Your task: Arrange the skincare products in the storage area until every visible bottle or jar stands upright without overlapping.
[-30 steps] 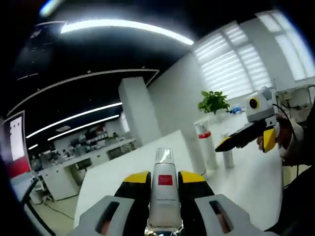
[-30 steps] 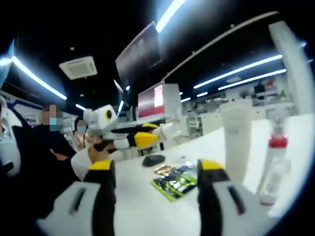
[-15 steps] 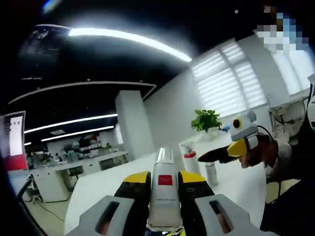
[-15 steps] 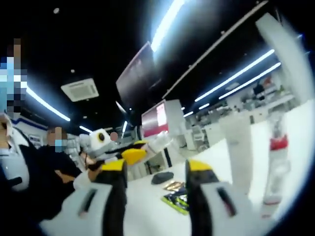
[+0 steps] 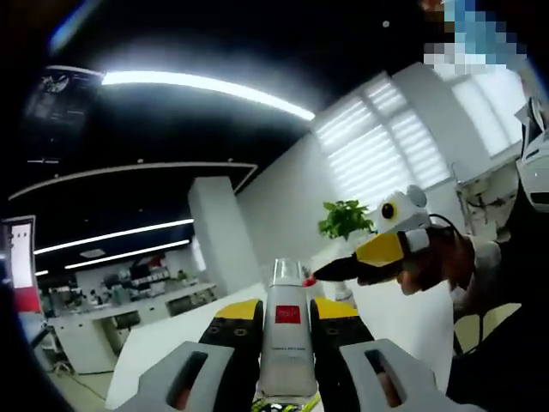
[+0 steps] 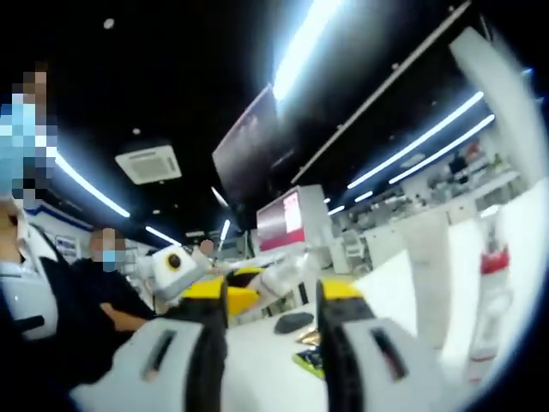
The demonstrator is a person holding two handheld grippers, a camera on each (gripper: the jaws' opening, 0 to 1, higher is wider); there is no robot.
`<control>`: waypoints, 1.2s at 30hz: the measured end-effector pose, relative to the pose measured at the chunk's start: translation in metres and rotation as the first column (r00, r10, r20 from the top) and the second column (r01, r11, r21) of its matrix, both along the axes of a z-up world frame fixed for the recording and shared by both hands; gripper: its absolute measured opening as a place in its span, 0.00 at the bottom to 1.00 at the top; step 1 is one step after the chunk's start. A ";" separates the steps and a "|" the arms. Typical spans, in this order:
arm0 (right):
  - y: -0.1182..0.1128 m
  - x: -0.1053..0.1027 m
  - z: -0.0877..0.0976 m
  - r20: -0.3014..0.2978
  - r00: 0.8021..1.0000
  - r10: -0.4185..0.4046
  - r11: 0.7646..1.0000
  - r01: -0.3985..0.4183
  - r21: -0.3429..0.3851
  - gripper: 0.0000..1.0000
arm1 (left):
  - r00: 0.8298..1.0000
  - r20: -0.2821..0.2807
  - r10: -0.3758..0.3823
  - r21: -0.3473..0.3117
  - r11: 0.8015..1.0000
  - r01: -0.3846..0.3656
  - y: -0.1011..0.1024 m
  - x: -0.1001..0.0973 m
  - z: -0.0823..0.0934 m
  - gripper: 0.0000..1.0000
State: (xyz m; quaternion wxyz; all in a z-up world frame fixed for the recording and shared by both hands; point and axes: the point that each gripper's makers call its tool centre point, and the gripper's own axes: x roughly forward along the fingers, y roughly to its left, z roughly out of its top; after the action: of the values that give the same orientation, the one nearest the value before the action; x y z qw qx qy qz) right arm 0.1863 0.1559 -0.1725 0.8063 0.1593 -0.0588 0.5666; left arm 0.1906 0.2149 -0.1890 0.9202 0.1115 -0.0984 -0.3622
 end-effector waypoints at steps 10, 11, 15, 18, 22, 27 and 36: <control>0.003 -0.007 0.007 -0.024 0.999 0.040 0.998 -0.038 0.049 0.39 | 1.000 0.002 -0.028 -0.039 0.999 0.028 -0.008 -0.005 0.000 0.21; 0.004 -0.008 0.007 -0.028 0.999 0.045 0.998 -0.043 0.052 0.38 | 0.999 0.000 -0.033 -0.043 0.999 0.033 -0.009 -0.006 0.000 0.21; 0.004 -0.005 0.004 -0.048 0.998 0.037 0.998 -0.034 0.053 0.35 | 0.999 -0.001 -0.046 -0.075 0.996 0.046 -0.010 -0.007 0.002 0.21; 0.003 -0.003 0.004 -0.063 0.998 0.028 0.998 -0.025 0.062 0.35 | 0.998 -0.006 -0.063 -0.097 0.993 0.062 -0.011 -0.008 0.002 0.21; 0.001 -0.001 0.003 -0.075 0.997 0.014 0.998 -0.009 0.066 0.36 | 0.996 0.005 -0.084 -0.068 0.994 0.084 -0.020 -0.012 -0.001 0.21; -0.002 0.005 0.001 -0.108 0.994 -0.009 0.997 0.017 0.074 0.38 | 0.997 0.016 -0.080 -0.009 0.997 0.080 -0.031 -0.013 -0.008 0.21; -0.008 0.009 -0.002 -0.154 0.988 -0.028 0.993 0.045 0.107 0.31 | 0.996 0.017 -0.086 -0.010 0.996 0.086 -0.039 -0.015 -0.011 0.21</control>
State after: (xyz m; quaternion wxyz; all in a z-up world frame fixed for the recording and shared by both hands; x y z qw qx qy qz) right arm 0.1957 0.1482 -0.1750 0.8087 0.2451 -0.0313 0.5337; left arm 0.1760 0.1761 -0.1996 0.9035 0.1055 -0.1128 -0.3999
